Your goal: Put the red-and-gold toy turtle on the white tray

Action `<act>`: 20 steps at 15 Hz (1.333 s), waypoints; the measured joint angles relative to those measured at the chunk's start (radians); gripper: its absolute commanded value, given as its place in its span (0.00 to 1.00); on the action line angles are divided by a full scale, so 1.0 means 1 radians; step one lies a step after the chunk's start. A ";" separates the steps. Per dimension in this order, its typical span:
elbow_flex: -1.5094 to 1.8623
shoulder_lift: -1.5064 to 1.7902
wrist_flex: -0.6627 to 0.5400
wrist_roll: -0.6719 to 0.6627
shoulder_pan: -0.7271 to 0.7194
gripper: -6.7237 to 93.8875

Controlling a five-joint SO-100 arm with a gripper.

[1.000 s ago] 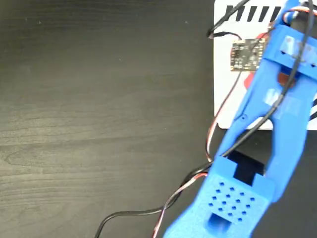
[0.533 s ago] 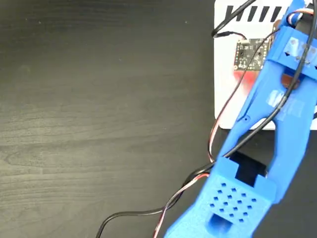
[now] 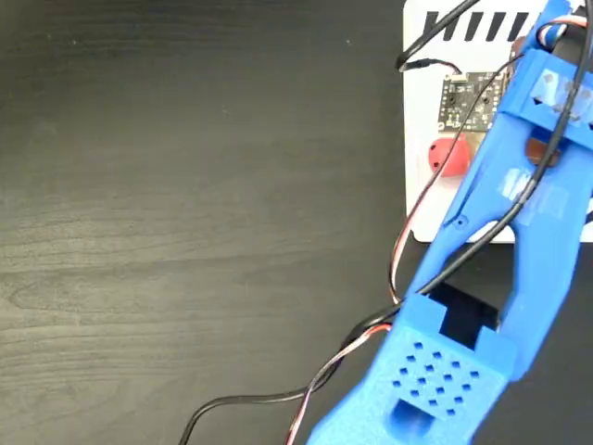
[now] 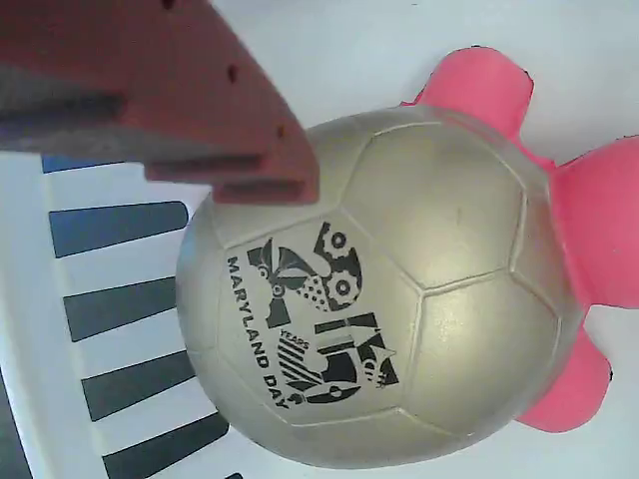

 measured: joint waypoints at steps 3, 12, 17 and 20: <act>0.000 0.000 0.000 0.000 0.000 0.07; 0.150 0.293 -0.261 0.241 -0.107 0.07; 0.703 0.836 -0.600 0.480 -0.433 0.07; 1.115 1.150 -0.742 0.532 -0.626 0.07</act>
